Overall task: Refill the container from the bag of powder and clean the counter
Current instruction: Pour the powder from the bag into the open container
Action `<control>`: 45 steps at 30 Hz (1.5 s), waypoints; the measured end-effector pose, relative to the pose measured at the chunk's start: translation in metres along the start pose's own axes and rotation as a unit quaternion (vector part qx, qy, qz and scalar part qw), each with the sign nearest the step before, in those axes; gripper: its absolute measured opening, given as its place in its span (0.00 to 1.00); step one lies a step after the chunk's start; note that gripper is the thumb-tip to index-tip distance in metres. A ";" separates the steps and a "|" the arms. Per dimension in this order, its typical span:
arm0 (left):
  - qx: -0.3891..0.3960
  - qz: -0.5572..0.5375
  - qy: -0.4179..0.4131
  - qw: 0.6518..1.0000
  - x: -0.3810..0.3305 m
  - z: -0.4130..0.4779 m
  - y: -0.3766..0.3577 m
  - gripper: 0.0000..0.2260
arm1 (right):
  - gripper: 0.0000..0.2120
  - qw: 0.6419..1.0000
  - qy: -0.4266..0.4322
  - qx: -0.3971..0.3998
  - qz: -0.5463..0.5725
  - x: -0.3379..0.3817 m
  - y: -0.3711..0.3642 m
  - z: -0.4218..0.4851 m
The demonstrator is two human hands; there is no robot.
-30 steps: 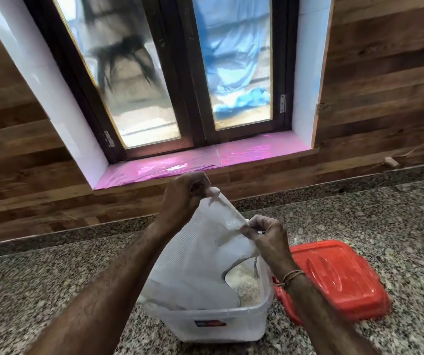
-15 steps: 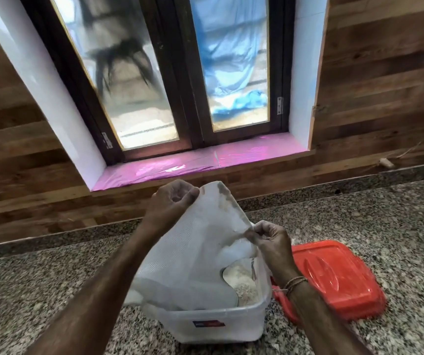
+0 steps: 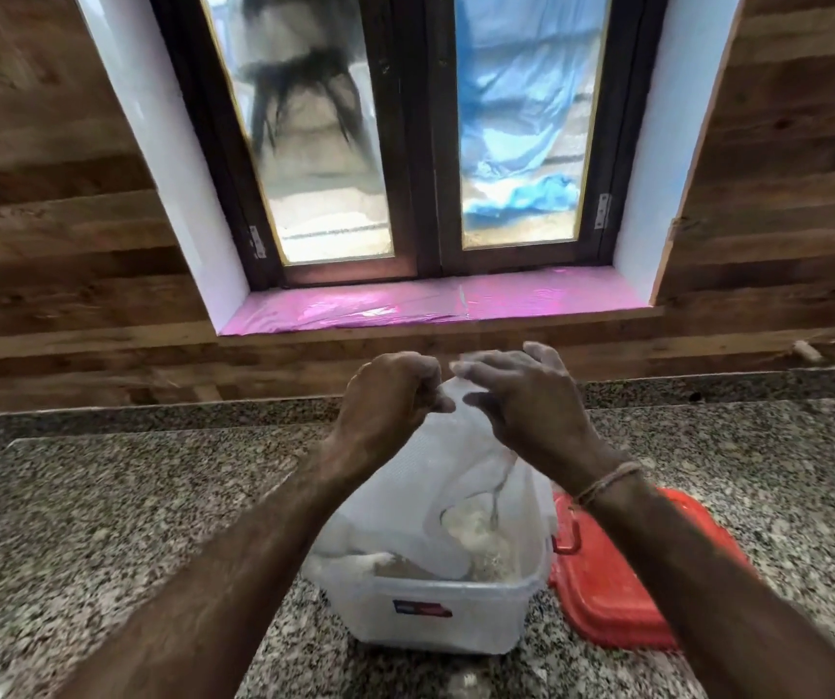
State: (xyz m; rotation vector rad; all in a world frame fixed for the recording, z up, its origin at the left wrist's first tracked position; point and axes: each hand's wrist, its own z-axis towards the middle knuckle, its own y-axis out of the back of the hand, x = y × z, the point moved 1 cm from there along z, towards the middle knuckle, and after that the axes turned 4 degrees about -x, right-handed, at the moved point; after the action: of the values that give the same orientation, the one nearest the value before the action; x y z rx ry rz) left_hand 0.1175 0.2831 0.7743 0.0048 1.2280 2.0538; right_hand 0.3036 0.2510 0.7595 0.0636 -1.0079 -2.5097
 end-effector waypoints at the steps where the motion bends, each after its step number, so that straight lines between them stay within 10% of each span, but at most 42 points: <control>1: 0.001 -0.003 -0.001 1.000 0.000 -0.001 -0.002 0.19 | 0.05 1.000 -0.002 0.009 -0.008 -0.004 0.001 0.003; 9: 0.089 0.034 0.095 0.991 0.030 -0.022 0.019 0.13 | 0.02 0.977 -0.191 0.049 0.079 -0.016 0.009 0.004; 14: 0.054 0.054 0.068 0.995 0.018 -0.025 0.022 0.11 | 0.05 0.998 -0.047 0.051 -0.001 0.006 0.001 0.008; 21: 0.098 0.062 0.132 0.984 0.041 -0.031 0.047 0.15 | 0.05 0.981 -0.163 0.094 0.041 -0.010 0.009 0.022; 27: 0.063 0.108 0.092 0.988 0.031 -0.029 0.048 0.16 | 0.08 0.991 -0.020 0.120 0.051 0.034 -0.008 0.024; 45: -0.060 0.071 0.044 0.995 0.053 -0.063 0.073 0.29 | 0.05 0.976 -0.146 0.133 0.089 0.004 -0.010 0.047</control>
State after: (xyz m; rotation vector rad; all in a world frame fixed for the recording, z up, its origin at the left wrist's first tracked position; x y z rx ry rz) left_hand 0.0139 0.2464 0.7775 -0.0557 1.1837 2.2708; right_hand 0.2869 0.2867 0.7874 -0.3102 -1.3967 -2.2483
